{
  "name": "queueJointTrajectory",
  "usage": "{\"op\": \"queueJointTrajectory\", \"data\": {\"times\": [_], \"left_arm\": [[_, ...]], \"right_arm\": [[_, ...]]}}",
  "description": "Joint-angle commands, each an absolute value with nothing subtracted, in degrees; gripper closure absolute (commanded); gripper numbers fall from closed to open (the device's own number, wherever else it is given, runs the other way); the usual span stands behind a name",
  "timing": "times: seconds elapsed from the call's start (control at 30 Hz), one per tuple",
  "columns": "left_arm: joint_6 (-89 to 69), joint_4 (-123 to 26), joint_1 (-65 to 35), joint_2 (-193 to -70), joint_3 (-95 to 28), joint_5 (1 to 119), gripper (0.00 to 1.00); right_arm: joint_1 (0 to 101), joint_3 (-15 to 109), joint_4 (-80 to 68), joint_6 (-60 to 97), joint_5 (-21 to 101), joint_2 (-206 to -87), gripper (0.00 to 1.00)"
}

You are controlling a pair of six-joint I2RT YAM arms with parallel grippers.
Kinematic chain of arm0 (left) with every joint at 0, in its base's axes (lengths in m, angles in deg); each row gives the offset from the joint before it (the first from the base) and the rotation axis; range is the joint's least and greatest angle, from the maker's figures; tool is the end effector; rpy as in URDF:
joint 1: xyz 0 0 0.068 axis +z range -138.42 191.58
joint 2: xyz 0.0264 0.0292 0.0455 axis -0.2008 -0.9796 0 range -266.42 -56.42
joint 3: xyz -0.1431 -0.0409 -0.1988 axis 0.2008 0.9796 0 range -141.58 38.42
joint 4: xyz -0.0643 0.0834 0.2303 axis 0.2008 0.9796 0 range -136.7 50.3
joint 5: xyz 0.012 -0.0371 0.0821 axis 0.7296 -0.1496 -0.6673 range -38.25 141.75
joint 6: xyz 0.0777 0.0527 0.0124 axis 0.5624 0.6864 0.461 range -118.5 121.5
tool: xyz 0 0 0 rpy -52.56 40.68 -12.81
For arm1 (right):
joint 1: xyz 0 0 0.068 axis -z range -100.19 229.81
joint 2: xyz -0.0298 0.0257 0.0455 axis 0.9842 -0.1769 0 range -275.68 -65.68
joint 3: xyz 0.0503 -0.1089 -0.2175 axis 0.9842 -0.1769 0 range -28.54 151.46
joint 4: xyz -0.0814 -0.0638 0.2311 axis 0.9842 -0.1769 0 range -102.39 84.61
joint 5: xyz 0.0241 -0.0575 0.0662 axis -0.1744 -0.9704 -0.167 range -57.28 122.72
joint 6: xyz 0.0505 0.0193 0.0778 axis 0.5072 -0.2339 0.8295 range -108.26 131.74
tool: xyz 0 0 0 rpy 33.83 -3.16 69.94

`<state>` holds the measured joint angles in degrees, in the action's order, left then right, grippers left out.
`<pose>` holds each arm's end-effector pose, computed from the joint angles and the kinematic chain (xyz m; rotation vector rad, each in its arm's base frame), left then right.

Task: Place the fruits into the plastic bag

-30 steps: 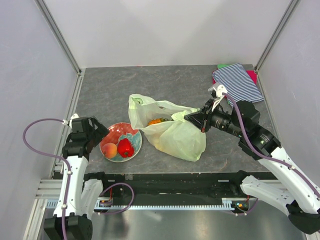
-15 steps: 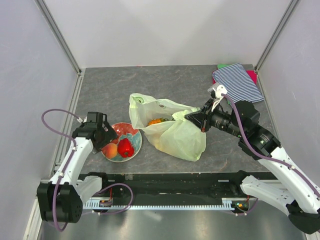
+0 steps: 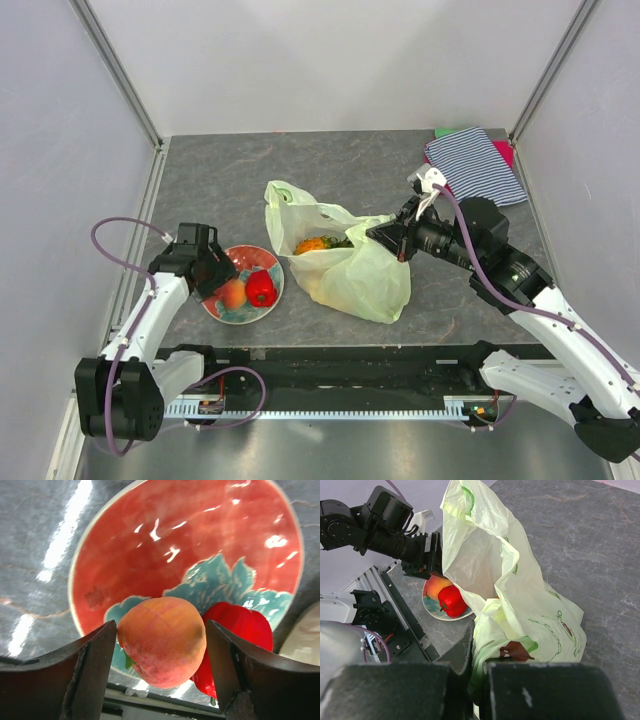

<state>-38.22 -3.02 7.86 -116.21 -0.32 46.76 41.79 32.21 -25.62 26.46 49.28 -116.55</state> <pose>0.2099 -0.0062 0.1469 -0.8586 2.5578 -0.1146 0.1782 0.1704 0.3702 -0.5847 1.7409 0.9129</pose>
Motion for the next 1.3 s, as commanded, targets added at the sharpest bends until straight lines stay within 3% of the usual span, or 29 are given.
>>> {"op": "queueJointTrajectory", "data": {"times": [0.0,0.27,0.33,0.47,0.73,0.93,1.27], "left_arm": [[-39.19,-9.79,7.72,-115.92,0.54,49.20,0.24],[-39.63,-15.94,7.80,-118.03,3.00,52.73,0.30],[-39.46,-15.24,7.80,-117.07,2.91,51.93,0.27],[-41.56,-13.05,7.80,-114.26,4.05,52.45,0.08],[-47.36,-12.25,7.80,-109.59,7.83,57.82,0.04],[-47.63,-13.74,7.80,-111.97,8.45,61.16,0.07],[-47.37,-14.18,7.98,-111.71,8.98,59.31,0.30]], "right_arm": [[41.76,33.24,-24.02,25.98,48.81,-116.83,1.00],[41.76,33.33,-24.11,27.03,48.54,-116.74,1.00],[41.76,33.33,-24.11,27.04,48.46,-116.83,1.00],[41.76,33.33,-24.20,27.12,47.93,-116.92,1.00],[41.76,33.59,-24.20,27.04,48.10,-117.71,1.00],[41.76,33.51,-24.11,27.04,48.19,-117.45,1.00],[41.84,32.98,-24.20,27.48,47.75,-116.48,1.00]]}}
